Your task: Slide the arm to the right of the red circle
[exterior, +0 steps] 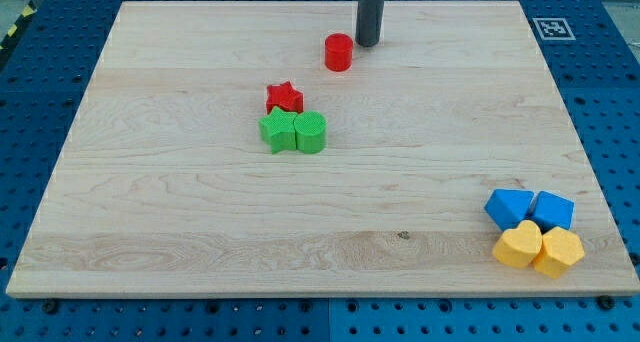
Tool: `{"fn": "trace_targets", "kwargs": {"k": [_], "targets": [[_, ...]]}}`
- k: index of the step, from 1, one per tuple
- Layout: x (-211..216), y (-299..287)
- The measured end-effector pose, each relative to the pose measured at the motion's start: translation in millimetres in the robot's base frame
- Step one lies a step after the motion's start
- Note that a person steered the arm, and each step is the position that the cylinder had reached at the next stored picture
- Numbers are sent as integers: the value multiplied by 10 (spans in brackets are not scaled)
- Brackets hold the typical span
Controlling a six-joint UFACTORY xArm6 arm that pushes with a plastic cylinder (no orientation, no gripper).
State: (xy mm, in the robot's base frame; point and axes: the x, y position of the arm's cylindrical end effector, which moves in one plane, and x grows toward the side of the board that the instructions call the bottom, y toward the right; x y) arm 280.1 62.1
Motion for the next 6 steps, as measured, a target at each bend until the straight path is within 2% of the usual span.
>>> {"fn": "trace_targets", "kwargs": {"k": [1, 3, 5, 6], "targets": [[199, 0], [216, 0], [413, 18], [319, 18]]}}
